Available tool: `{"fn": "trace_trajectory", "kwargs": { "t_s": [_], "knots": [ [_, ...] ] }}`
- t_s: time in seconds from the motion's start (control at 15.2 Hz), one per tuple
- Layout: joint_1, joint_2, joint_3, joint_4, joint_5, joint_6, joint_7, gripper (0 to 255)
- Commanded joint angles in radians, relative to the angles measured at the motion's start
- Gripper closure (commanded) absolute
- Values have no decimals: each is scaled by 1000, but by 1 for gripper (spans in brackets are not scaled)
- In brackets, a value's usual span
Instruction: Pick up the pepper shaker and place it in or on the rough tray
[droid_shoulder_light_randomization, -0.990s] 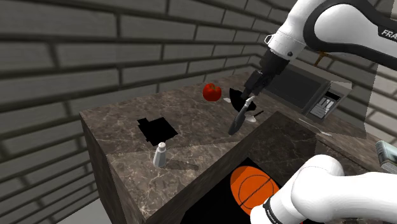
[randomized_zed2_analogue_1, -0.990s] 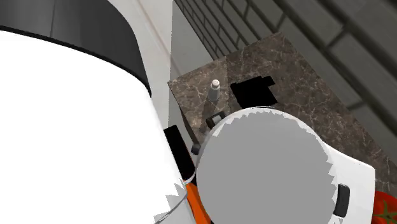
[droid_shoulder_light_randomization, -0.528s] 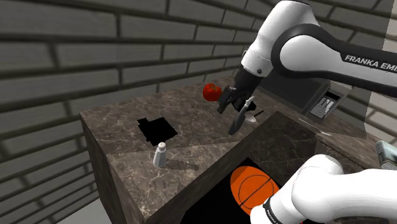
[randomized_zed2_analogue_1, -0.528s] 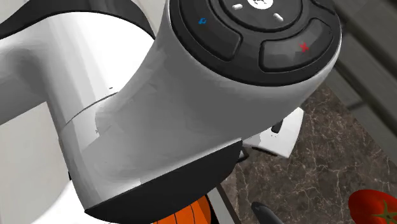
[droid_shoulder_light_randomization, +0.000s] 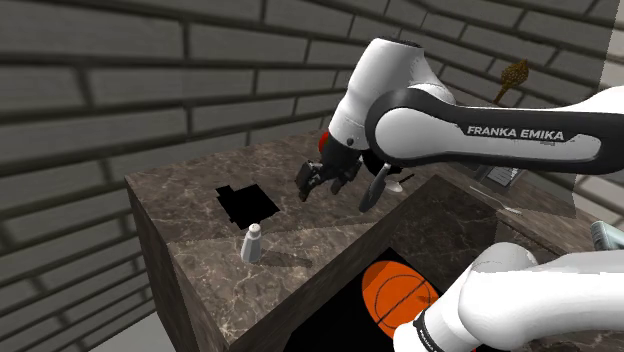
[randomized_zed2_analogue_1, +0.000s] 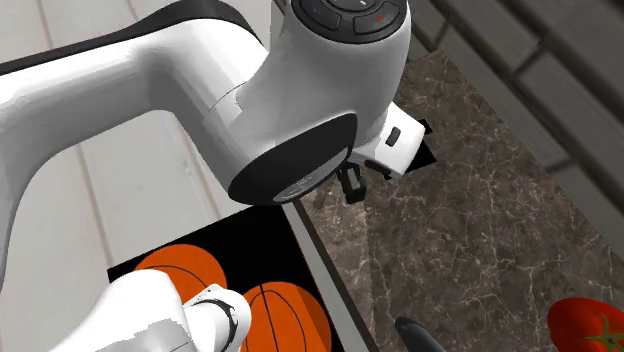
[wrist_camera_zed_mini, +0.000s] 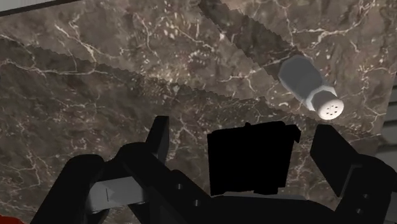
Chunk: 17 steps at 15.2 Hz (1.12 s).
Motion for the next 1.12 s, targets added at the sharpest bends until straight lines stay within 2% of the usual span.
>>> {"fn": "trace_trajectory", "kwargs": {
  "t_s": [0.0, 0.33, 0.66, 1.06],
  "knots": [
    [-2, 49, 48, 2, 8, 49, 64, 0],
    [-30, 223, 169, 50, -18, 173, 231, 0],
    [-74, 434, 284, 135, -129, 278, 439, 0],
    [-83, 517, 303, 125, -194, 357, 499, 0]
  ]
}}
